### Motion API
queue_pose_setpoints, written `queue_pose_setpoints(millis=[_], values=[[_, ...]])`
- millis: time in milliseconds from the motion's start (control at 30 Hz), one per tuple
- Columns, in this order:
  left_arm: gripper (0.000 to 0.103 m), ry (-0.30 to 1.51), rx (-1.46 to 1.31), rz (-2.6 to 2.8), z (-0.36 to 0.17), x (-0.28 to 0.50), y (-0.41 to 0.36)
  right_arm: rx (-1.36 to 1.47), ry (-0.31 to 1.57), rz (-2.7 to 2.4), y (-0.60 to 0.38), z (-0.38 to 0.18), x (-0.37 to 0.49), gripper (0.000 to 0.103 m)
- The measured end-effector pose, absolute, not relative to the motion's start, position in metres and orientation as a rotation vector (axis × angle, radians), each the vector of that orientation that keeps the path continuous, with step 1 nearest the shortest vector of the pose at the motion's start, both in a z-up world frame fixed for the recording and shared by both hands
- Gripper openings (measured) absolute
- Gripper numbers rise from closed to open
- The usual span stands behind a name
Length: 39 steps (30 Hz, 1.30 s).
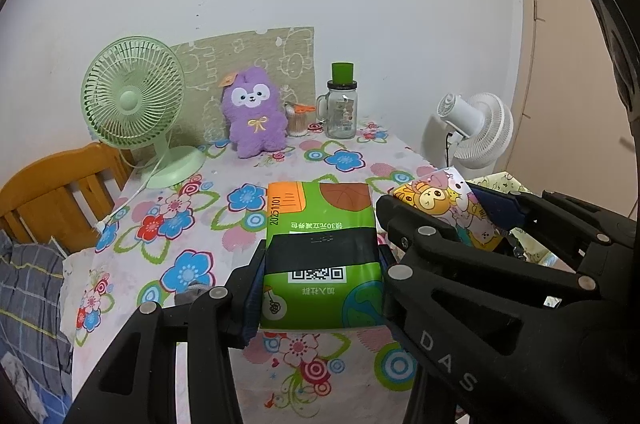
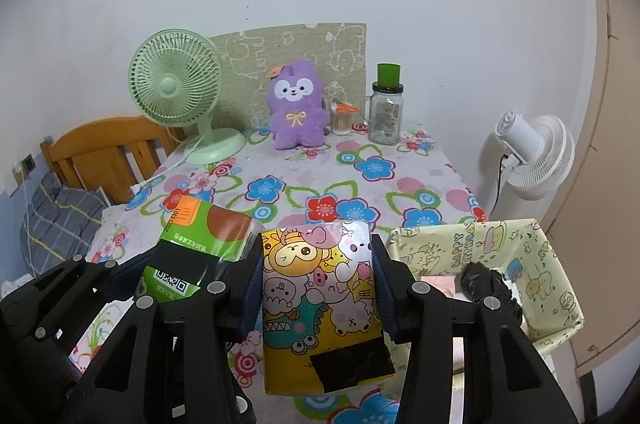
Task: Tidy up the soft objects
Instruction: 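Carry the green pack and yellow packet over the box and lower them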
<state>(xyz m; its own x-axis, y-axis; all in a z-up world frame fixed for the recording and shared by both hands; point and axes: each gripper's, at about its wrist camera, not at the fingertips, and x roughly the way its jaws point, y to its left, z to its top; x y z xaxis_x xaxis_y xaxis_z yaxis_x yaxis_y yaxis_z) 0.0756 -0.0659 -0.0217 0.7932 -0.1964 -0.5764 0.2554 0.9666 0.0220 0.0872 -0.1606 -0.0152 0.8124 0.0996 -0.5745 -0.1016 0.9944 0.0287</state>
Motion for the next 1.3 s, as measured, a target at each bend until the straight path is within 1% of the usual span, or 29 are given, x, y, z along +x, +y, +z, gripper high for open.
queue_pose_setpoints(millis=[1300], values=[[0.052, 0.645, 0.156, -0.360, -0.031, 0.106, -0.185, 0.080, 0.636, -0.028, -0.284, -0.027, 0.103, 0.050]])
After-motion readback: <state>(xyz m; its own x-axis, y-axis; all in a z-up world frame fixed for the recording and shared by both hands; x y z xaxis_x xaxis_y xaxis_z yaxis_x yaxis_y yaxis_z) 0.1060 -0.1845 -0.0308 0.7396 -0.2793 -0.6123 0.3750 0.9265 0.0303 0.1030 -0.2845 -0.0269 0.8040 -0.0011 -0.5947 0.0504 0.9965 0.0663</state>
